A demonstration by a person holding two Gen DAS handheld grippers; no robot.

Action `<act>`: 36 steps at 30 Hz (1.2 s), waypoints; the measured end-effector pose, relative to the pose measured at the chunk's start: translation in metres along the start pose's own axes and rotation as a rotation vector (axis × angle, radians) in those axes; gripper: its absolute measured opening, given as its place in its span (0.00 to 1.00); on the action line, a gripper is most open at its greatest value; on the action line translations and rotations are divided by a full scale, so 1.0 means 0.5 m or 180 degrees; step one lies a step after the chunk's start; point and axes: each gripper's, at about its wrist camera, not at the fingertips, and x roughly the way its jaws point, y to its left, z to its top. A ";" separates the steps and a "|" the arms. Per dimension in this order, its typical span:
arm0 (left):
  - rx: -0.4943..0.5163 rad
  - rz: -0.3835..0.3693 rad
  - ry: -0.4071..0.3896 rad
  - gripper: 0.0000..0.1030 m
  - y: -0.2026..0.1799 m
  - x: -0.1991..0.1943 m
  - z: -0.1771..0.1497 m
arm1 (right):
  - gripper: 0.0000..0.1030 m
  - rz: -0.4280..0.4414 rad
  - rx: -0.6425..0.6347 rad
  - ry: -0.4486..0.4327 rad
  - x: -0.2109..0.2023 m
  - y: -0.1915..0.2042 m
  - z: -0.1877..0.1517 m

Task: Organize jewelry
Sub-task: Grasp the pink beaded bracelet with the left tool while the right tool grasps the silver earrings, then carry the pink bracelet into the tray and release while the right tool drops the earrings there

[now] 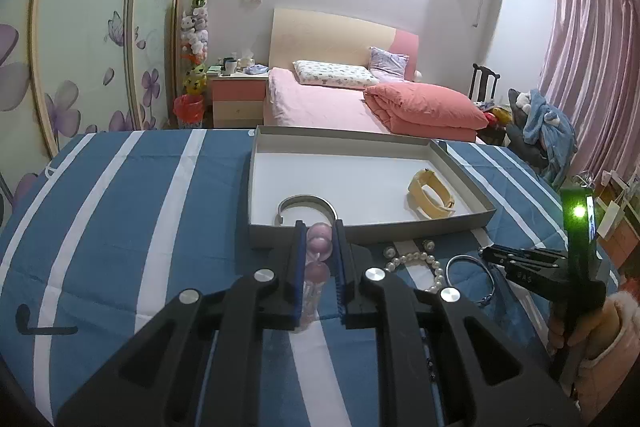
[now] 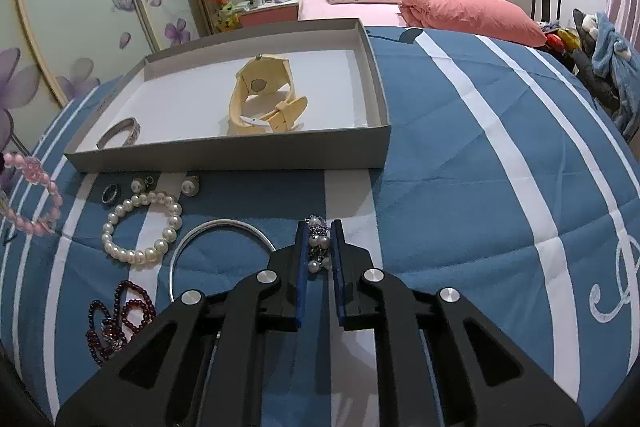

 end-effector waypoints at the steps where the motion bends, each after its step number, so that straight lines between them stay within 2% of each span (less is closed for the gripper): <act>1: -0.0006 -0.0004 -0.0004 0.13 0.001 -0.001 0.000 | 0.06 0.0022 0.0028 -0.0035 -0.005 -0.003 0.000; 8: -0.0028 -0.0051 -0.0091 0.13 0.004 -0.017 0.002 | 0.06 0.0177 0.0121 -0.0444 -0.069 -0.018 0.006; 18: -0.0045 -0.0085 -0.0217 0.13 -0.003 -0.043 0.008 | 0.06 0.0394 0.0125 -0.0847 -0.135 -0.006 0.022; 36: -0.0069 -0.0054 -0.0506 0.13 -0.027 -0.078 0.016 | 0.06 0.0515 -0.0031 -0.1728 -0.226 0.037 0.031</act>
